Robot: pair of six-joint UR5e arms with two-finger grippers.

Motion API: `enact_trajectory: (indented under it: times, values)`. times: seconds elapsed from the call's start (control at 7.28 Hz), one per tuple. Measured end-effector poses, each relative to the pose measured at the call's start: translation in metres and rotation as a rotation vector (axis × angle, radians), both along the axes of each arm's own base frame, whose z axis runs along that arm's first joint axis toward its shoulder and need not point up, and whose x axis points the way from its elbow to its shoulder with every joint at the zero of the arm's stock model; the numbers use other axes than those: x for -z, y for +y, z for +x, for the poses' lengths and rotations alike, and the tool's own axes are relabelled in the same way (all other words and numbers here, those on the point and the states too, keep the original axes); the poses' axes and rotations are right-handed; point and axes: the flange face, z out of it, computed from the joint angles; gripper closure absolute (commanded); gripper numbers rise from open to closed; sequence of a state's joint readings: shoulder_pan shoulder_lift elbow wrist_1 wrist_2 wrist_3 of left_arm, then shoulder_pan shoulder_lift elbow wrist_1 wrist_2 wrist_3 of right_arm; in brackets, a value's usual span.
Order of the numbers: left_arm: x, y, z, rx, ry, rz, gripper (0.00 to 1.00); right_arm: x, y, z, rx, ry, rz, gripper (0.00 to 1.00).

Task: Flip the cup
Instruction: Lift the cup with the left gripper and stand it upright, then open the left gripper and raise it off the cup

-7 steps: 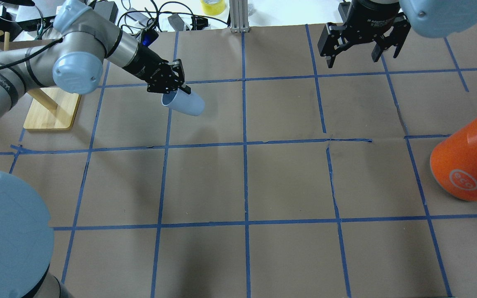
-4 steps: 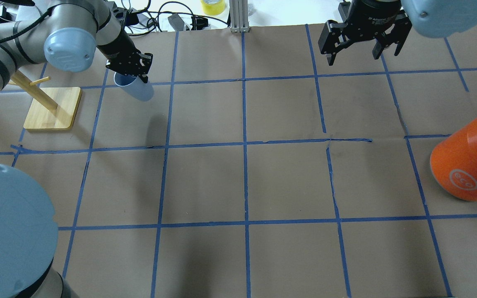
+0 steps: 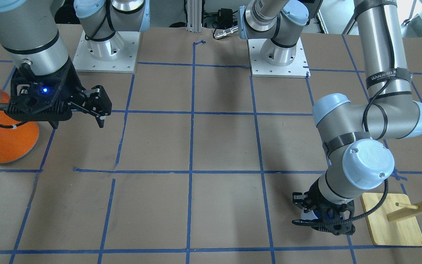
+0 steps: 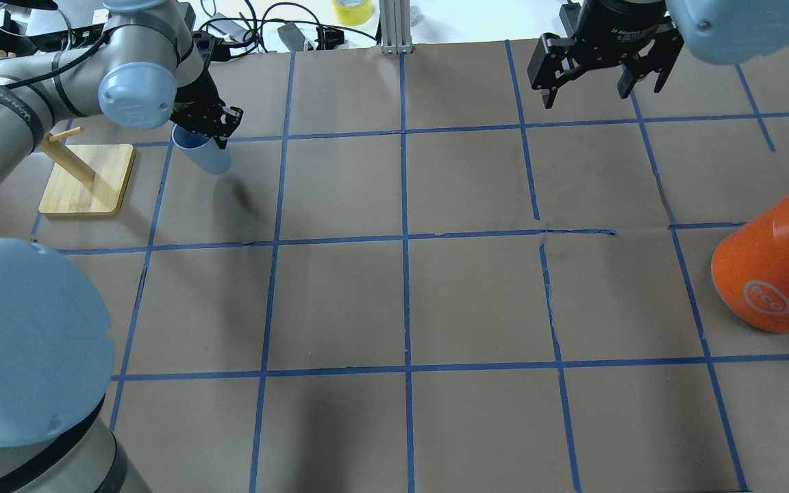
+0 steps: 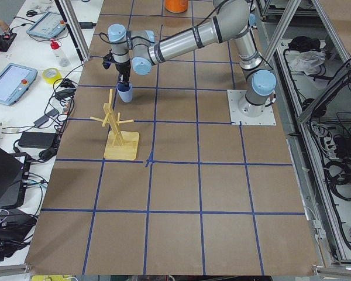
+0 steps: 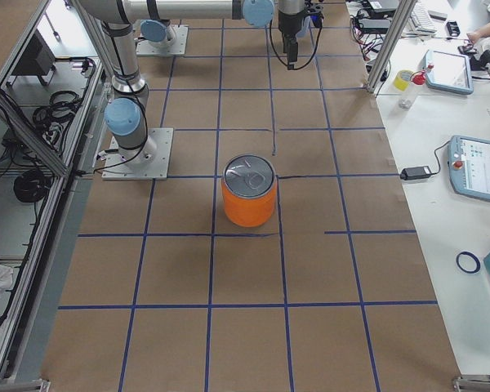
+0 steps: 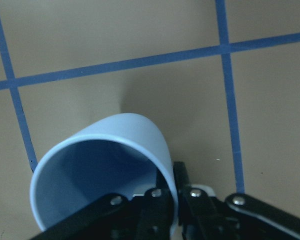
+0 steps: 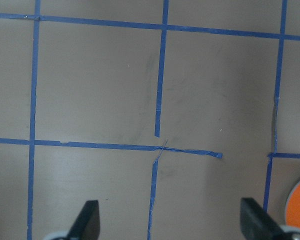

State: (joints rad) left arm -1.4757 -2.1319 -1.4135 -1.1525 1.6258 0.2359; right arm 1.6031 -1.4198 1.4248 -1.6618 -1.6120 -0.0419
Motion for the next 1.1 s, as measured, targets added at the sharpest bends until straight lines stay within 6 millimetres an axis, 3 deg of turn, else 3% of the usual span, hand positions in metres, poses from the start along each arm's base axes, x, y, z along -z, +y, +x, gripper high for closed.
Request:
enact_trajectory:
  times: [0.14, 0.27, 0.41, 0.69, 0.82, 1.1]
  values:
    - [0.006, 0.002, 0.001, -0.001, -0.005, 0.029, 0.97, 0.001, 0.0, 0.0, 0.0, 0.0, 0.004, 0.0]
    - [0.01, 0.003, 0.001, -0.002, -0.01, 0.045, 0.15, 0.001, 0.0, 0.0, -0.001, 0.0, 0.007, 0.0]
    - [0.013, 0.004, 0.001, -0.003, -0.012, 0.051, 0.02, 0.002, 0.0, 0.0, 0.0, 0.001, 0.007, 0.0]
    - [0.013, 0.003, 0.0, -0.007, -0.014, 0.046, 0.0, 0.002, -0.001, 0.0, -0.003, -0.001, 0.002, 0.0]
    - [0.001, 0.005, -0.005, -0.003, -0.017, 0.03, 0.0, 0.002, -0.001, 0.0, -0.004, -0.002, 0.001, 0.0]
    - [-0.053, 0.026, -0.036, 0.036, -0.023, 0.004, 0.0, 0.003, -0.002, 0.0, -0.003, -0.002, 0.002, 0.0]
